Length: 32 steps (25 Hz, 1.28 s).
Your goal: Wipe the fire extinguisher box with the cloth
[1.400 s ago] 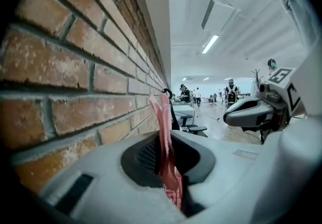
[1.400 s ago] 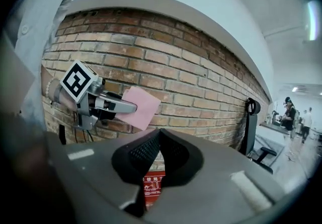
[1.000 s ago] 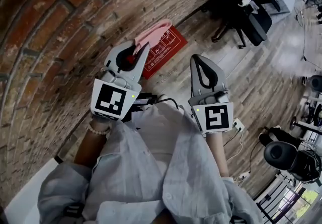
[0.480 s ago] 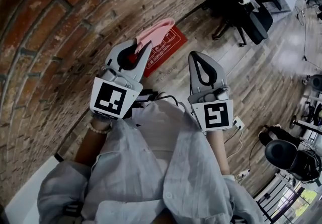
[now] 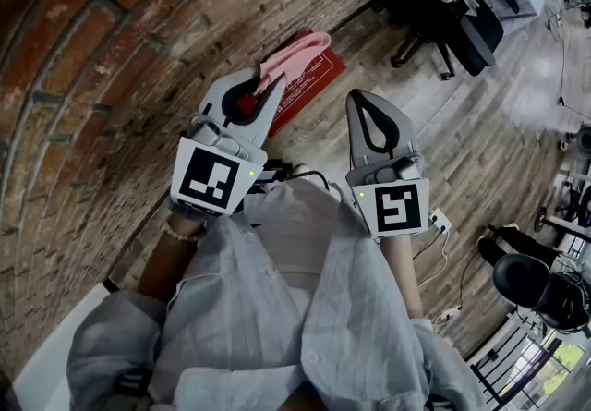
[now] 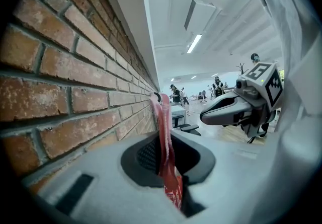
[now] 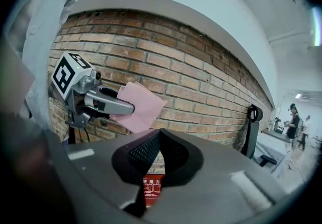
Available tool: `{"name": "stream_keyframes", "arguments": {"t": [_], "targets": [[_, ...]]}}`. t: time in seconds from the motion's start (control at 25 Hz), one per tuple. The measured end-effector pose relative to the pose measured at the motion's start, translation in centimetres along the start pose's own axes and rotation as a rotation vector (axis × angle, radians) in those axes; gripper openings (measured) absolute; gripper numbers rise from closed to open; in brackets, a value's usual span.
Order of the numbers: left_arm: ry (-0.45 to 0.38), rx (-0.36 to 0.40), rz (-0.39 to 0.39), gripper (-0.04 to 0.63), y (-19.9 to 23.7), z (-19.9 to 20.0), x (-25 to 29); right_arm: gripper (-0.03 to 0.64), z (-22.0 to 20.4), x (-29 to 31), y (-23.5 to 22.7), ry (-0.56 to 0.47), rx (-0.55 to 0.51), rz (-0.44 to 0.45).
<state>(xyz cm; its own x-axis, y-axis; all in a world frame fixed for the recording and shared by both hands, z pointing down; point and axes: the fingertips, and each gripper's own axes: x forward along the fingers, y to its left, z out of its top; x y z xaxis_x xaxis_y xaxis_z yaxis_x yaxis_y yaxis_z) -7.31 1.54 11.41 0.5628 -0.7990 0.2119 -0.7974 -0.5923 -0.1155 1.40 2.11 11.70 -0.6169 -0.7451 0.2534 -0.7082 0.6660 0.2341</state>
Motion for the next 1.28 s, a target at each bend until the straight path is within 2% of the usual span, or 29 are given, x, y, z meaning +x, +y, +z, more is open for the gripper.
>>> {"name": "stream_keyframes", "arguments": {"t": [0.52, 1.16, 1.28], "targets": [[0.004, -0.001, -0.025, 0.012, -0.6, -0.2, 0.4, 0.006, -0.3, 0.3, 0.0, 0.007, -0.006, 0.005], [0.022, 0.042, -0.034, 0.012, -0.5, -0.7, 0.5, 0.006, -0.8, 0.5, 0.2, 0.022, -0.005, 0.010], [0.019, 0.017, -0.034, 0.012, -0.5, -0.8, 0.5, 0.006, -0.8, 0.5, 0.2, 0.023, -0.005, 0.011]]}}
